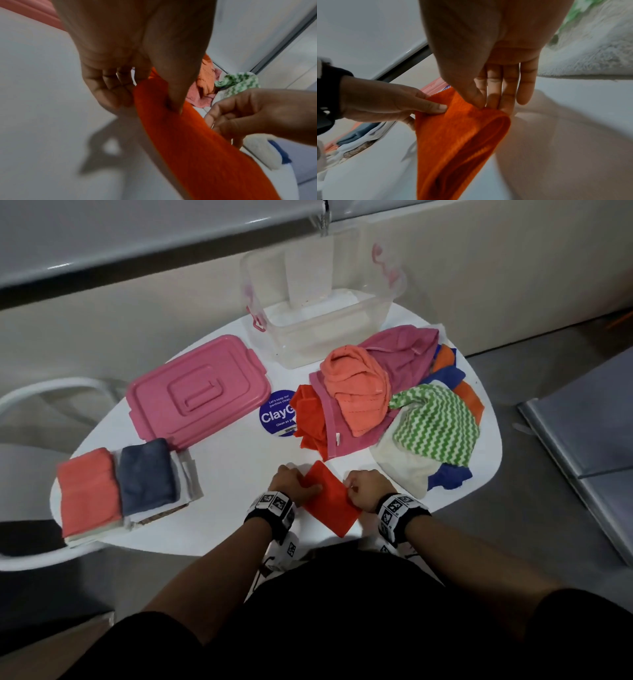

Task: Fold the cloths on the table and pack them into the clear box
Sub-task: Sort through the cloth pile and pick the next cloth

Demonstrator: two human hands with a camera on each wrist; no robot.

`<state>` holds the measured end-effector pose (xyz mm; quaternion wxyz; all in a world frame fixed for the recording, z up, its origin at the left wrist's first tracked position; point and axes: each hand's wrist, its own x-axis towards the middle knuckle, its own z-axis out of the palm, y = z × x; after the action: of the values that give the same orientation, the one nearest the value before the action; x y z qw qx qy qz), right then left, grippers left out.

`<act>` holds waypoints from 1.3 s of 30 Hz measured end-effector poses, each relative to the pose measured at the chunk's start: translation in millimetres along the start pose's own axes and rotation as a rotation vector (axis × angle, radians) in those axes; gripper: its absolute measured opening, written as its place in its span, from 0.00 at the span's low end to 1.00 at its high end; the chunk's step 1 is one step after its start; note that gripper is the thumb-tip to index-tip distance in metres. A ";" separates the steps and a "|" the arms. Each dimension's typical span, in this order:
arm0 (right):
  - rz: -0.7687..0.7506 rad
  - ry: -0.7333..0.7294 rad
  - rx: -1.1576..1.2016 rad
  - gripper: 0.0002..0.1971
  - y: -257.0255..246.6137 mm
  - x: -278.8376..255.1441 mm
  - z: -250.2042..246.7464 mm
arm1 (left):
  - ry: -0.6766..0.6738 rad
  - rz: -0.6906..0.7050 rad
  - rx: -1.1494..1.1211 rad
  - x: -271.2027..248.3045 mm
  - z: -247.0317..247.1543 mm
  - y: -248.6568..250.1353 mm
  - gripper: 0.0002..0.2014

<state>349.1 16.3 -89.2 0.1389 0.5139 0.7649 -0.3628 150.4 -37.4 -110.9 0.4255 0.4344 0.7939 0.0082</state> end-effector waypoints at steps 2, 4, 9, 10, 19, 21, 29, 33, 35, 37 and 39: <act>0.022 -0.064 0.007 0.13 -1.9 3.9 -2.5 | -0.041 -0.008 -0.106 -1.6 -1.5 1.8 0.20; 0.031 -0.092 0.088 0.19 -7.8 5.5 -4.8 | -0.096 -0.009 -0.275 -2.7 -4.7 0.1 0.18; -0.045 -0.298 0.512 0.20 -36.6 9.4 -6.6 | -0.101 0.054 -0.680 -22.9 -32.2 -12.1 0.22; -0.045 -0.346 0.558 0.16 -45.0 10.7 -6.2 | -0.077 0.049 -0.759 -28.6 -38.4 -18.2 0.22; 0.011 -0.422 0.840 0.17 -161.8 21.2 21.6 | 0.224 -0.251 -1.290 -57.5 -61.3 -96.6 0.20; 0.000 -0.421 0.736 0.20 -193.9 23.9 33.7 | 0.291 -0.291 -1.265 -62.7 -72.3 -123.1 0.22; -0.052 -0.318 0.784 0.15 -313.8 42.6 70.3 | 0.653 -0.064 -1.286 -75.6 -159.4 -220.7 0.22; -0.077 -0.226 0.710 0.19 -355.1 66.8 91.3 | 0.597 -0.003 -1.035 -65.1 -186.0 -256.9 0.17; -0.075 -0.187 0.659 0.20 -366.9 79.0 102.8 | 0.604 -0.016 -0.881 -58.5 -192.5 -269.9 0.22; -0.061 -0.168 0.602 0.23 -373.0 84.8 110.1 | 0.626 0.017 -0.701 -55.3 -193.2 -275.9 0.21; -0.036 -0.159 0.548 0.24 -374.9 87.8 117.5 | 0.622 0.064 -0.506 -51.1 -188.5 -282.1 0.19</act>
<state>-40.3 -83.8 -68.1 0.0477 0.4884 0.6340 -0.5977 -157.5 -181.4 -64.5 0.2581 0.3172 0.8437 0.3478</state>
